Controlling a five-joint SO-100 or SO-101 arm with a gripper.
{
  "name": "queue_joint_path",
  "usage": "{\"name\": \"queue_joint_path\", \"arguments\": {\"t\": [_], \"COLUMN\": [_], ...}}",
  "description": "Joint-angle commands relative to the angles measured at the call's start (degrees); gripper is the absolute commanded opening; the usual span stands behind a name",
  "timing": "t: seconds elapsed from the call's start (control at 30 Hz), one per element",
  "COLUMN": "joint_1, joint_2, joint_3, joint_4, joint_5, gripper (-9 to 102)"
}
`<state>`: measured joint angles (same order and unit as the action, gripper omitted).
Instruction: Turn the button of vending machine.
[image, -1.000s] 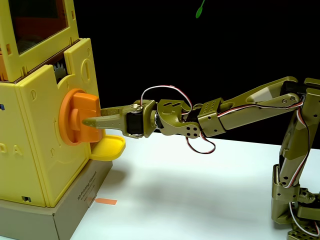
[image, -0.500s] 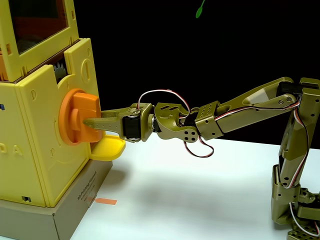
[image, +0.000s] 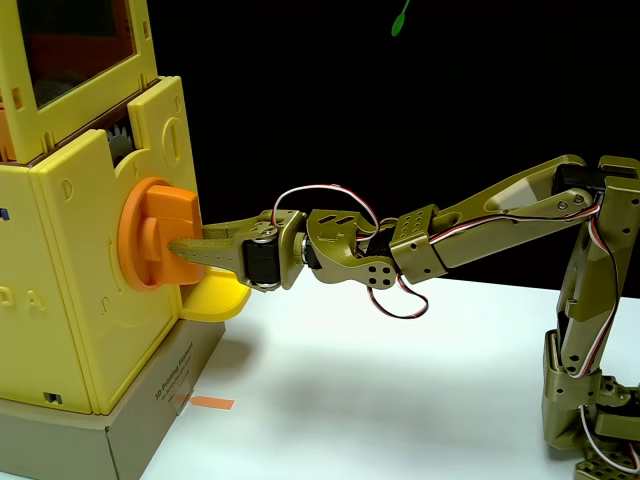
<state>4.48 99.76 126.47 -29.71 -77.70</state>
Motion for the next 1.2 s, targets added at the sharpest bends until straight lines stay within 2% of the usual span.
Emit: {"name": "queue_joint_path", "arguments": {"t": [0.0,0.13,0.4,0.77,0.93,1.17], "joint_1": [0.2,0.8,3.3,4.7,5.0,5.3], "joint_2": [0.6,1.4,3.1,7.0,8.7,10.4], "joint_3": [-2.1,-2.1,-1.7,1.8,2.7,3.6], "joint_4": [-1.2,-1.1,-0.4,1.1,7.0,9.8], "joint_5": [3.2,15.0,46.2,98.8,125.2,147.6], "gripper": [-1,-1,-1,-1,-1,-1]}}
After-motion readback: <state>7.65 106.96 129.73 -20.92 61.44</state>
